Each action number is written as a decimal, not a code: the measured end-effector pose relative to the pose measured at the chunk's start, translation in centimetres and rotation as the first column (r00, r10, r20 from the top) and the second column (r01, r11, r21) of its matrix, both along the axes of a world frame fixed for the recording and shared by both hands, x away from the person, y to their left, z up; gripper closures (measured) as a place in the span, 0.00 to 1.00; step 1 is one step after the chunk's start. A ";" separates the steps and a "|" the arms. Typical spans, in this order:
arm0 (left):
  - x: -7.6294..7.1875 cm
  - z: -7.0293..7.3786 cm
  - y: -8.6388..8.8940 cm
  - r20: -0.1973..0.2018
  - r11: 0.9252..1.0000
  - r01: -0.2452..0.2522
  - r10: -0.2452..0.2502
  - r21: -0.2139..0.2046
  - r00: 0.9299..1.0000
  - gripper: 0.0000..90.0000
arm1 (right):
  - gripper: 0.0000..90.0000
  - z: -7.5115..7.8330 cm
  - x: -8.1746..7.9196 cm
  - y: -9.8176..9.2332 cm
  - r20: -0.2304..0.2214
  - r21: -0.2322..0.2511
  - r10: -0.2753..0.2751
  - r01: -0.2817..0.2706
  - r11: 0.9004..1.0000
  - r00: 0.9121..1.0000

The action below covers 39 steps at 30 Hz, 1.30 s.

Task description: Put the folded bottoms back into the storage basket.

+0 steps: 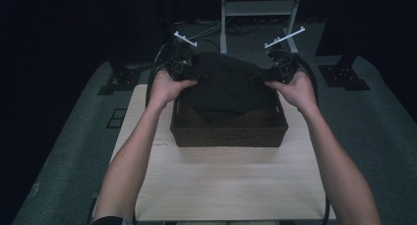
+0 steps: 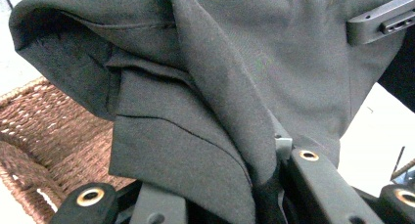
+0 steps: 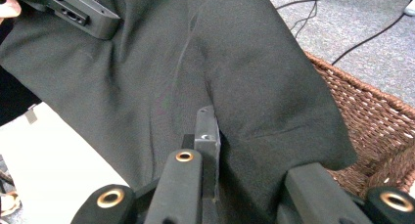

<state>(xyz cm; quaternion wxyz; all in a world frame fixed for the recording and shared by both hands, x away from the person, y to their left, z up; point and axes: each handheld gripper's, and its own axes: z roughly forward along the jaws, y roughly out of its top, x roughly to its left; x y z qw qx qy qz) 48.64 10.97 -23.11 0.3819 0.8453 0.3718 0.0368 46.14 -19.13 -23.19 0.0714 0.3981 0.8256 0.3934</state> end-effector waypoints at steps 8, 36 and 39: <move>1.1 -0.8 -0.1 -0.009 1.000 -0.013 0.013 -0.002 1.000 0.78 | 0.86 -0.8 1.1 0.1 -0.019 -0.003 -0.014 0.014 1.000 1.000; 3.9 -3.8 -0.4 -0.039 0.999 -0.034 0.035 0.033 0.999 0.78 | 0.86 -3.7 4.1 0.5 -0.073 -0.015 -0.041 0.040 0.999 0.997; 4.1 -4.3 -0.5 -0.043 0.999 -0.036 0.037 0.035 0.998 0.78 | 0.86 -4.2 4.4 0.4 -0.078 -0.018 -0.044 0.042 0.999 0.996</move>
